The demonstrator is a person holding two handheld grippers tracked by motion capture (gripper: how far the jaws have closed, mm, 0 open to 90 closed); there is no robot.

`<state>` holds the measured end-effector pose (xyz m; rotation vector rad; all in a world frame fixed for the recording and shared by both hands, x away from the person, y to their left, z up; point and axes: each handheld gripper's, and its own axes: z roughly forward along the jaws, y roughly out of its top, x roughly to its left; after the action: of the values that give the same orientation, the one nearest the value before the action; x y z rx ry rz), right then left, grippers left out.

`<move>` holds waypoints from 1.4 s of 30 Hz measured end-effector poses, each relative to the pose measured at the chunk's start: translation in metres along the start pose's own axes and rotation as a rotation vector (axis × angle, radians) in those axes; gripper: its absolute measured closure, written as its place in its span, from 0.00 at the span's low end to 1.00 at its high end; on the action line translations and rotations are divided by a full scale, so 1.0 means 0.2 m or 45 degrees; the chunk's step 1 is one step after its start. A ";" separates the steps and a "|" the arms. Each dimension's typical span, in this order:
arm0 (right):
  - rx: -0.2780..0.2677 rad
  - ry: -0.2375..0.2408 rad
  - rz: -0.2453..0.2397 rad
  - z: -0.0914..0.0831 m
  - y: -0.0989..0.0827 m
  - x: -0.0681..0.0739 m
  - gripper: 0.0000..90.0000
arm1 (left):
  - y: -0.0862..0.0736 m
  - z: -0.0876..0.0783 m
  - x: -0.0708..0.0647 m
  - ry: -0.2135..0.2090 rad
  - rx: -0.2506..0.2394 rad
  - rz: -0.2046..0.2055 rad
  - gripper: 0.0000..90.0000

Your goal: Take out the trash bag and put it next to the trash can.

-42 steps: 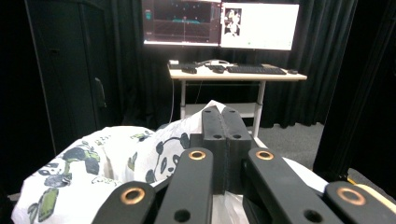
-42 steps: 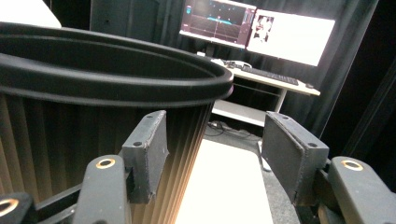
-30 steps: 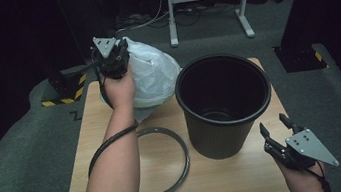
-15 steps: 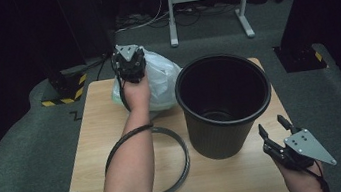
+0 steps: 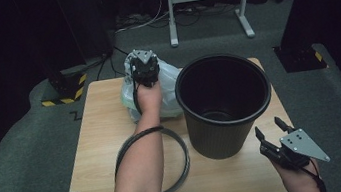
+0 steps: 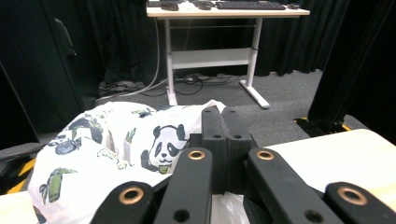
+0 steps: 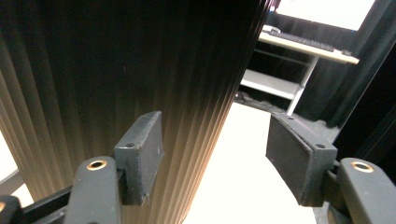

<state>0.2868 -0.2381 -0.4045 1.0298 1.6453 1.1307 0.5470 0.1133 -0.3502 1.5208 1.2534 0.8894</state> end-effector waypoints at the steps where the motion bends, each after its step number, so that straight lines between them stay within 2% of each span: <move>1: 0.010 0.002 0.004 0.01 -0.01 0.00 0.39 | 0.00 0.00 -0.01 -0.011 0.002 0.004 0.99; 4: 0.031 0.009 0.012 0.02 -0.02 0.00 0.38 | 0.01 -0.01 -0.03 -0.056 0.006 0.000 0.95; 6: 0.037 0.009 0.019 0.02 -0.03 0.00 0.37 | 0.02 -0.01 -0.03 -0.102 0.041 -0.016 0.85; 7: 0.037 0.009 0.019 0.02 -0.03 0.00 0.37 | 0.02 -0.01 -0.03 -0.102 0.041 -0.016 0.78; 9: 0.046 0.004 0.025 0.03 -0.04 -0.01 0.35 | 0.03 -0.06 -0.04 -0.143 0.027 -0.006 0.68; 14: 0.075 0.015 0.039 0.06 -0.07 -0.02 0.31 | 0.04 -0.15 -0.06 -0.171 -0.020 0.021 0.51; 17: 0.080 0.033 0.048 0.06 -0.08 -0.02 0.29 | 0.04 -0.23 -0.06 -0.158 -0.069 0.046 0.42; 19: 0.085 0.040 0.046 0.06 -0.09 -0.02 0.28 | 0.04 -0.27 -0.05 -0.155 -0.077 0.063 0.40; 22: 0.094 0.036 0.049 0.07 -0.09 -0.02 0.28 | 0.04 -0.32 -0.03 -0.150 -0.075 0.062 0.38; 26: 0.102 0.034 0.078 0.07 -0.10 -0.03 0.26 | 0.00 -0.39 -0.02 -0.138 -0.059 0.098 0.37; 32: 0.132 0.034 0.130 0.09 -0.12 -0.06 0.22 | -0.07 -0.53 0.00 -0.142 -0.040 0.080 0.36; 38: 0.148 0.019 0.140 0.10 -0.15 -0.08 0.21 | -0.15 -0.63 0.02 -0.147 -0.017 0.092 0.34; 42: 0.172 0.019 0.132 0.12 -0.16 -0.08 0.20 | -0.19 -0.67 0.04 -0.147 0.006 0.095 0.33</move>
<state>0.3085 -0.2558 -0.4372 1.2075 1.7152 1.1085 0.4123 0.1504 -0.3477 1.6083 1.1223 0.8349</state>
